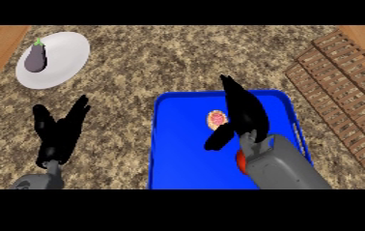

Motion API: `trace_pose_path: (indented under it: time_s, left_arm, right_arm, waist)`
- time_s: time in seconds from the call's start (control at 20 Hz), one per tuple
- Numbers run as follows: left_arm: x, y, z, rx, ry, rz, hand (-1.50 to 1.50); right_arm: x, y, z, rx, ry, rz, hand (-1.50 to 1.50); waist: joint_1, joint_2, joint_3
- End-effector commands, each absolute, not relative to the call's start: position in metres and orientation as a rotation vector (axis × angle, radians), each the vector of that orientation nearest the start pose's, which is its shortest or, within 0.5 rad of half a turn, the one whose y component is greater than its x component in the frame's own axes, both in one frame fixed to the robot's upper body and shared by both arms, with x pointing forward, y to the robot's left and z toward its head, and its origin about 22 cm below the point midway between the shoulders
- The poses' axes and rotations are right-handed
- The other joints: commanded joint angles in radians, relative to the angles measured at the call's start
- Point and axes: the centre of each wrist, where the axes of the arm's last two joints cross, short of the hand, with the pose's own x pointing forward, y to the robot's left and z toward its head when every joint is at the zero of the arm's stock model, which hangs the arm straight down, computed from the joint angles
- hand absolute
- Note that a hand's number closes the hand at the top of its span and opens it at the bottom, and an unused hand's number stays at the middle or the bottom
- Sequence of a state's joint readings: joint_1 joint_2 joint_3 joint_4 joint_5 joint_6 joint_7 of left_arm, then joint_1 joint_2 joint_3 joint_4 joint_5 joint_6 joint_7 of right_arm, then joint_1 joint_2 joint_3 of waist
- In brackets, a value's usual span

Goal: Pick the cupcake from the tray and place it in the tiered shelf

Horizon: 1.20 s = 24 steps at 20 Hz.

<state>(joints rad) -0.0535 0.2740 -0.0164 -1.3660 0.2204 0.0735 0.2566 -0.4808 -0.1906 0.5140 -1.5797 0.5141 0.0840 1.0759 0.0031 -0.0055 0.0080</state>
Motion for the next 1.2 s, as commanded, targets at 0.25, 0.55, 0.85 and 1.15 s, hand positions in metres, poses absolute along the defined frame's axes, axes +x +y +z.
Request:
trace_pose_path:
  time_s: [0.25,0.55,0.85,1.15]
  left_arm:
    - [0.243,0.282,-0.033,0.075,-1.116,0.052,0.0]
    - [0.244,0.286,-0.023,0.087,-1.116,0.038,0.0]
    - [0.266,0.28,-0.015,0.074,-1.117,0.023,0.0]
    - [0.254,0.292,-0.018,0.076,-1.103,0.038,0.0]
  right_arm:
    - [0.302,-0.107,0.076,-0.781,-0.871,0.838,-1.5]
    - [0.311,-0.105,0.046,-0.768,-0.937,0.8,-1.5]
    - [0.32,-0.085,0.037,-0.749,-0.953,0.811,-1.5]
    - [0.31,-0.099,0.009,-0.611,-0.893,1.063,1.5]
  waist:
    - [0.001,0.006,-0.008]
    - [0.002,0.006,-0.008]
    - [0.001,0.007,-0.008]
    - [0.007,0.011,-0.008]
